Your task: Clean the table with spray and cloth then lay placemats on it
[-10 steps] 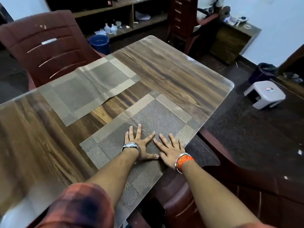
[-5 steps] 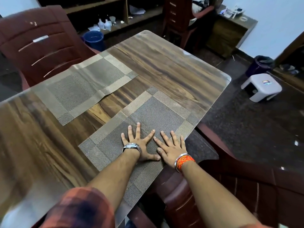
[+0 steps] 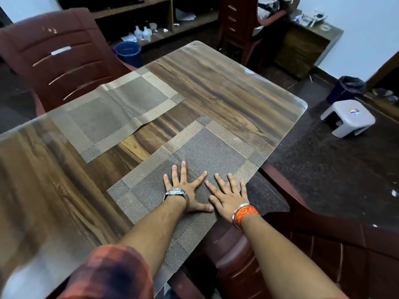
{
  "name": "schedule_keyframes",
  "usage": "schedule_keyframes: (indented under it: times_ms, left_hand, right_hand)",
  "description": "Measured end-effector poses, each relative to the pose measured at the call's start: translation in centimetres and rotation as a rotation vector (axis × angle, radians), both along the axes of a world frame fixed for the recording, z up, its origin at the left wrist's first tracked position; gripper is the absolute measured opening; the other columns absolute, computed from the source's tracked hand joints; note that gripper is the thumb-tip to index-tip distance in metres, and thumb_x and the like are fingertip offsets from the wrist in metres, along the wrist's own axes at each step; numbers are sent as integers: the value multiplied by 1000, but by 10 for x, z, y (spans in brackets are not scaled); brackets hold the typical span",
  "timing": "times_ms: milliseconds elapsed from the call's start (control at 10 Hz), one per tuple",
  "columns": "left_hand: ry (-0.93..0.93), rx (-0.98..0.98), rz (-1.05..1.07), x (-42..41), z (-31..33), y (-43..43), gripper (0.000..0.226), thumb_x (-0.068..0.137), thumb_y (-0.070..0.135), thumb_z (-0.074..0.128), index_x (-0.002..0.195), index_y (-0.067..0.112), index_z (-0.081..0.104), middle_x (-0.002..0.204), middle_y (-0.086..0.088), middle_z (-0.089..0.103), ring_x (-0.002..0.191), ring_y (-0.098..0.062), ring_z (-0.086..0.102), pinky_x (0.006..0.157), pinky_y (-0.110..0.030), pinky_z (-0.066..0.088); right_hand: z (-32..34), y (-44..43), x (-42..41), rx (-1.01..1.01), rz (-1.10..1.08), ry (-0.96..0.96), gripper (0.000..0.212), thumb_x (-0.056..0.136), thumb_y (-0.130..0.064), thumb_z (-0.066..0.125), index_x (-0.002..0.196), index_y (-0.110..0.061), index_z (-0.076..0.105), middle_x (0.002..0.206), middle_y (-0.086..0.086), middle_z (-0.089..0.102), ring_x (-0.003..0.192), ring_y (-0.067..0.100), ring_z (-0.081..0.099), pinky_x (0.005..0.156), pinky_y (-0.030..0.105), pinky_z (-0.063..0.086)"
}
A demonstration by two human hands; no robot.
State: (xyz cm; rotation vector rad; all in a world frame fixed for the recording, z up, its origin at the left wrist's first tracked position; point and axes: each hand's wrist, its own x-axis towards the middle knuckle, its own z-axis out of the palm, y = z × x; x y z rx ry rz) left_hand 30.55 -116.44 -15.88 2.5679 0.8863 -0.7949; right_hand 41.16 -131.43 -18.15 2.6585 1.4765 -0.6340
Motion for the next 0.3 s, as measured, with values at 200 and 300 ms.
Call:
schedule_keyframes:
  times_ms: [200,300]
  left_hand:
    - [-21,-55,-39,-9,19,10,128,46,93,57,143,58,-18,154,-7,-38,144,-41,-22,112,-66,-6]
    - [-107,-34,-7,-27,30,17,121,55,91,54,145,54,-19,158,-5,-32,146,-40,-15,113,-62,-5]
  right_hand:
    - [9,0,-3,-2,-14,9,52,93,-62,12,141,-58,-10,156,-21,-16,145,21,-19,112,53,-14]
    - [23,7,-11,117,22,-58,56,95,-59,15,145,-51,-11,156,-19,-17,145,21,-18,113,50,-15]
